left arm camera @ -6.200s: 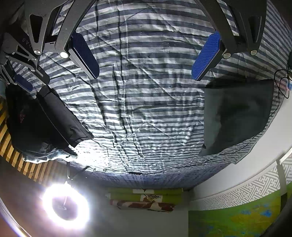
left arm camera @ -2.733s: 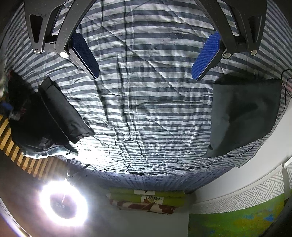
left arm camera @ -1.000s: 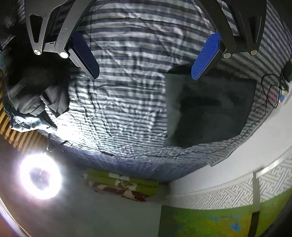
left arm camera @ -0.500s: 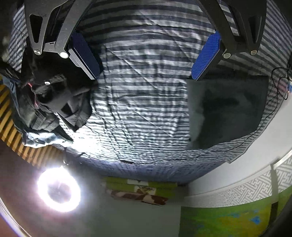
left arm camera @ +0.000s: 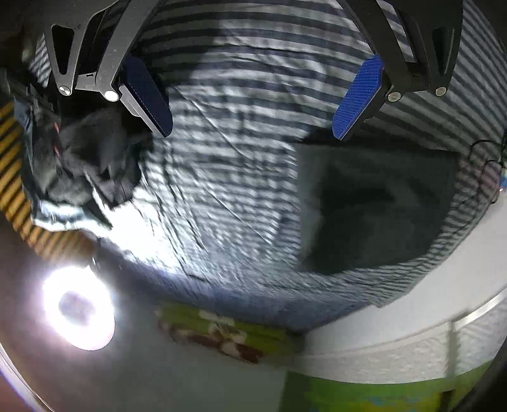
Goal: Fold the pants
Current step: 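Lift the black garment with the right tool and pull it toward the left tool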
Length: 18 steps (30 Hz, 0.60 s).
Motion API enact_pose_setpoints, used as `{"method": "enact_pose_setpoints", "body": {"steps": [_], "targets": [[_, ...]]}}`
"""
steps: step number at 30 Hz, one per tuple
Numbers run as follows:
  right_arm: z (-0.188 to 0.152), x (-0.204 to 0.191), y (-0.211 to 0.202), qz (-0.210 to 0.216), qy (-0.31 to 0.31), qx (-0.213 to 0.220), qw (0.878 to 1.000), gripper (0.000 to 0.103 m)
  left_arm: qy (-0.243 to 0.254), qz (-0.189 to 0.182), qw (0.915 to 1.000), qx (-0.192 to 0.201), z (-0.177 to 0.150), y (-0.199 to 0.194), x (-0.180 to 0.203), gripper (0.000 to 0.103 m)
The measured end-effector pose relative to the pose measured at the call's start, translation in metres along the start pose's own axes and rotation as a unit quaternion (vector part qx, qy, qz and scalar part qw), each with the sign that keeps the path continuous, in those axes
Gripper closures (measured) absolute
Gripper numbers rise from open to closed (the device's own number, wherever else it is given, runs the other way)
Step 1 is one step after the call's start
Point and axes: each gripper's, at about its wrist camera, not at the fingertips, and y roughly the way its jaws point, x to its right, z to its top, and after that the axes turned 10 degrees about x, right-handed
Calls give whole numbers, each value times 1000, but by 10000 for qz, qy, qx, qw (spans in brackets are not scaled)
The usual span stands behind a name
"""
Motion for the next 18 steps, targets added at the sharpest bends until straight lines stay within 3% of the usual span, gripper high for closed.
{"method": "enact_pose_setpoints", "body": {"steps": [3,5,7,9,10,12,14,16,18], "targets": [[3,-42,-6,493,-62,104,9987,103,-189,193,9994,219,8,-15,-26,1],[4,-45,-11,501,46,95,9987,102,-293,212,9991,199,7,-22,-41,1],[1,-33,-15,461,151,-61,9988,95,-376,242,9988,202,4,-28,-50,1],[1,-13,-23,182,345,-89,9992,55,-404,209,9989,144,-1,-33,-53,1],[0,4,-31,-2,540,35,9985,49,-369,122,9992,74,-5,-36,-49,1],[-3,41,-50,-500,841,358,9946,46,-258,7,9997,-30,-12,-39,-39,1],[-13,79,-64,-1165,1036,365,9871,46,-21,-216,9996,-185,-23,-41,-14,1],[-24,112,-74,-1526,1402,253,9780,46,235,-558,9974,-392,-34,-41,20,1],[-32,135,-78,-1629,1764,103,9707,46,442,-839,9938,-572,-43,-39,51,1]]}}
